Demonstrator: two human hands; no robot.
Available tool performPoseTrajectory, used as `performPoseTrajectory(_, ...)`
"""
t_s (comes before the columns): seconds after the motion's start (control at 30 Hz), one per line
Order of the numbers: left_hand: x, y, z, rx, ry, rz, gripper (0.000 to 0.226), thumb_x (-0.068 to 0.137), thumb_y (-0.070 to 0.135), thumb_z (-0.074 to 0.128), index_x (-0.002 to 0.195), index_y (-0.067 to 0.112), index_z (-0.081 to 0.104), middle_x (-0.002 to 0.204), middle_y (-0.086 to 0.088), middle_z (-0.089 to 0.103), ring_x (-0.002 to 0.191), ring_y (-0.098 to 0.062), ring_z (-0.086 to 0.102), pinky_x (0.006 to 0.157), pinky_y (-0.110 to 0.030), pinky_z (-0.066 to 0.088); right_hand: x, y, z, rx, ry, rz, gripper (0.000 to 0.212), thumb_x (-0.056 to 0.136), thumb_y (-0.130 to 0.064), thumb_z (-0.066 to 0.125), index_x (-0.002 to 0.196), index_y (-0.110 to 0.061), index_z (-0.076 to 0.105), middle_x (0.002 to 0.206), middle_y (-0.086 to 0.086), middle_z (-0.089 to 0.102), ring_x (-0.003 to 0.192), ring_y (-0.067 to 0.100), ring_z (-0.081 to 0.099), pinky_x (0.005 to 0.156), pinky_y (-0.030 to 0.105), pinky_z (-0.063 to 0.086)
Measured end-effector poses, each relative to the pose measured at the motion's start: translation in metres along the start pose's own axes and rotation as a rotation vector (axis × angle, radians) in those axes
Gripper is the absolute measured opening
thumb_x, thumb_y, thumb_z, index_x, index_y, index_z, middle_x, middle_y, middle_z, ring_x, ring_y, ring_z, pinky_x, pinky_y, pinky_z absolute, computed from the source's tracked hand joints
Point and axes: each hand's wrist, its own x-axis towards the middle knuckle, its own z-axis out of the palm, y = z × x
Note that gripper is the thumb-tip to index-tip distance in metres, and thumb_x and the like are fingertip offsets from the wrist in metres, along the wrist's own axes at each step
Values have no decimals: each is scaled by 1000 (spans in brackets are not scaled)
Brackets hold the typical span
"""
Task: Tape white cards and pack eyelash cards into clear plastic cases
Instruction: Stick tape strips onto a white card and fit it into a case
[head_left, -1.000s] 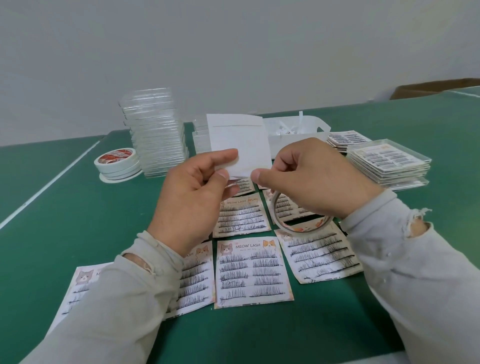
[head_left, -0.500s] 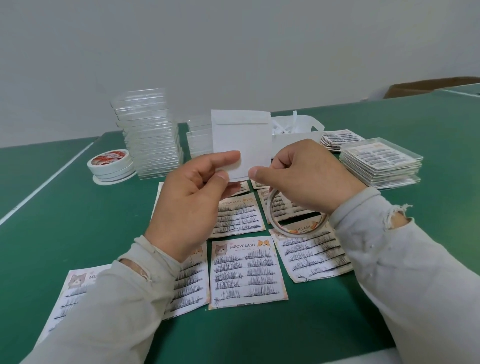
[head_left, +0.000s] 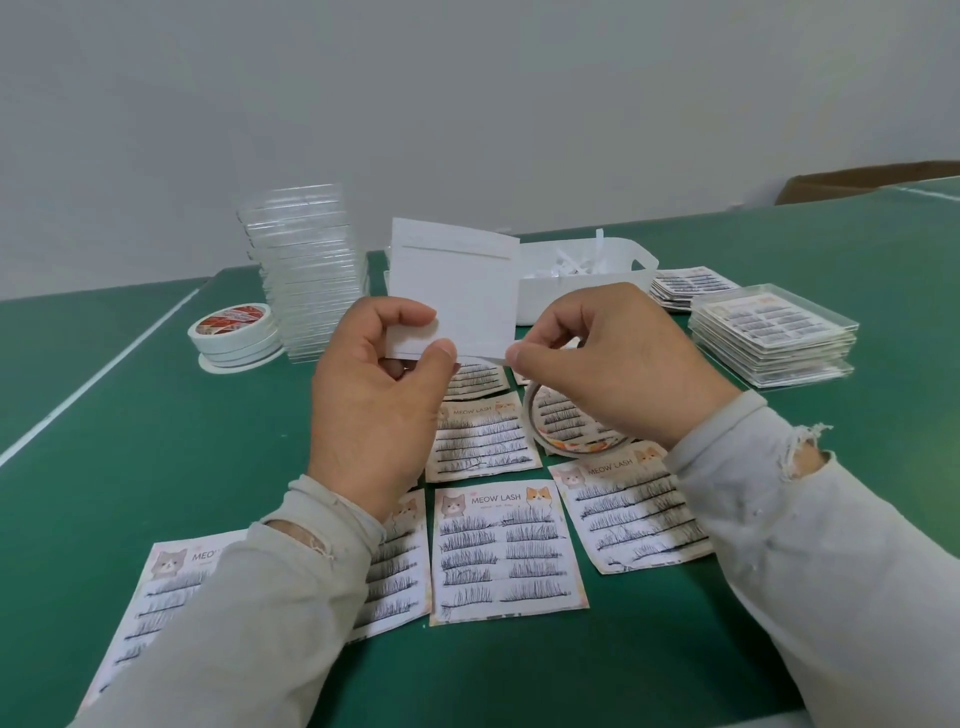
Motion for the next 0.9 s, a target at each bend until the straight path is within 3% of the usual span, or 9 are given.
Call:
performPoseTrajectory(0.1,0,0,0,-10,13,8,29,79,21,75,90,47,65,99,13,72,69,-28,61,82,-50,62,1,2,3,148,24,1,18,81,-18,80,66,-12,73,59,-6,67,40,-2,45,44,7,35)
performPoseTrajectory(0.2,0,0,1,-45,7,9,32,83,14,76,94,42,65,100,15,71,69,-18,54,84,-52,61,2,5,7,226,48,32,18,81,-12,79,66,-9,69,48,-16,56,40,-3,44,44,6,35)
performPoseTrajectory(0.3,-1,-1,3,-135,-2,-5,32,91,1,70,102,30,62,94,23,71,70,-8,65,83,-40,63,2,6,8,254,74,25,18,81,-11,79,67,-7,69,46,-20,54,42,-4,45,45,5,35)
performPoseTrajectory(0.4,-3,0,5,-282,-22,-46,25,97,-4,59,106,20,63,96,19,74,87,-10,74,83,-27,60,2,5,8,261,113,3,16,81,-12,79,68,-8,70,52,-19,59,46,-5,48,49,6,36)
performPoseTrajectory(0.5,-5,-1,8,-408,-42,-141,31,98,-5,57,107,21,71,116,9,71,101,-13,73,87,-27,58,1,3,9,171,146,-33,15,82,-17,78,69,-15,71,54,-29,58,49,-7,50,50,5,36)
performPoseTrajectory(0.57,-7,0,11,-405,-83,-164,33,96,-4,60,109,23,73,120,0,70,98,-13,73,88,-29,59,-2,0,11,108,137,-55,15,82,-23,78,69,-22,71,58,-33,58,55,-10,52,53,7,35)
performPoseTrajectory(0.67,-10,1,12,-290,-147,-106,35,95,-3,64,112,26,72,94,8,77,85,-9,74,82,-24,59,-5,-4,15,53,113,-77,13,82,-31,77,70,-28,71,61,-29,62,59,-7,55,60,19,38)
performPoseTrajectory(0.77,-9,0,11,-232,-110,-94,36,91,1,70,111,31,73,69,5,72,76,-12,73,80,-25,59,-7,-6,17,54,120,-107,10,82,-33,77,73,-28,73,69,-16,70,67,2,63,66,28,50)
performPoseTrajectory(0.9,-8,0,9,-188,-38,-69,36,86,8,77,103,40,76,71,-2,67,73,-24,64,82,-38,62,-10,-11,17,23,95,-164,9,84,-34,76,77,-28,74,81,-14,70,82,8,65,78,40,56)
